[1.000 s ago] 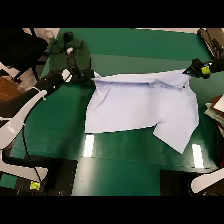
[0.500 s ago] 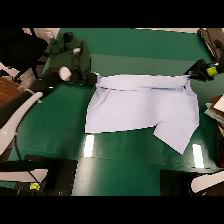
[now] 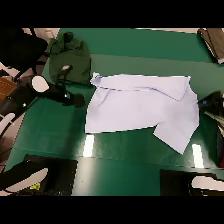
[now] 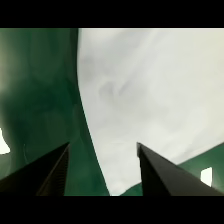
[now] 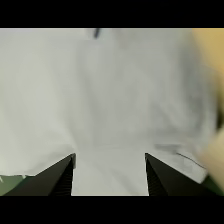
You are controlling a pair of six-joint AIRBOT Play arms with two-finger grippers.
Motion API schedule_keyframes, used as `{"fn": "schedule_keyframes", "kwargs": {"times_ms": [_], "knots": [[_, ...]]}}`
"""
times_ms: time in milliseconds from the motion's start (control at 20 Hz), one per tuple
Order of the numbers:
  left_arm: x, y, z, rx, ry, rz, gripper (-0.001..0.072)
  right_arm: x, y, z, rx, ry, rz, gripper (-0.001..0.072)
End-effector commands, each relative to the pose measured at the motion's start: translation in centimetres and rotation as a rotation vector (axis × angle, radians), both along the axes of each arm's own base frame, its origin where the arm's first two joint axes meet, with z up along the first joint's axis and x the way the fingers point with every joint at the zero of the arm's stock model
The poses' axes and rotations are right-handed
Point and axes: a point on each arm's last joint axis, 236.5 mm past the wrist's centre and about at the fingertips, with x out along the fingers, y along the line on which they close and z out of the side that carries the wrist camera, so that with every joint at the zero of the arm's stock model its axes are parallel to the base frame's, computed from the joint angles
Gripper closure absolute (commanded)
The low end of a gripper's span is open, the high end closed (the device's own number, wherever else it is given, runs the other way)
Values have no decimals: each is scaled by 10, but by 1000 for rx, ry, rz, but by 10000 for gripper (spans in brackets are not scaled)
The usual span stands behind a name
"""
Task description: Fold the shirts.
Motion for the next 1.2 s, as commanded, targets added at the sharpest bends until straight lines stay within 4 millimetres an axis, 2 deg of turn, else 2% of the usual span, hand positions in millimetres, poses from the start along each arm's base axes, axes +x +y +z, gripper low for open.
{"fn": "schedule_keyframes", "kwargs": {"times_ms": [0,50,200,350,400,500,700,800,850,900,950,1000,1150], "knots": [[-32,-8,-16,-28,70,-83,218,-44,-34,-40,-92,87,-52,208],[-32,-8,-16,-27,68,-85,218,-48,-41,-44,-131,102,-40,207],[-27,-8,-15,-30,50,-75,217,-43,-45,-42,-143,83,-50,208],[-23,-8,-15,-27,34,-70,217,-39,-48,-55,-142,90,-54,207],[-23,-7,-15,-22,36,-72,217,-38,-44,-61,-119,96,-43,193],[-25,-7,-16,-22,42,-74,217,-24,-26,-64,-40,59,-36,193],[-24,-7,-15,-22,41,-72,218,3,-13,-71,-79,4,-29,203],[-23,-2,-17,0,34,-71,218,8,-2,-72,-91,-5,4,293],[-20,5,-20,33,28,-61,218,9,2,-72,-92,-7,14,392],[-19,12,-22,63,25,-53,217,10,4,-72,-92,-10,22,569],[-18,19,-24,93,24,-45,218,10,4,-71,-94,-13,24,644],[-15,24,-26,115,15,-37,217,10,3,-70,-100,-20,28,690],[-13,30,-42,118,21,30,217,11,-5,-59,-150,-51,30,690]]}}
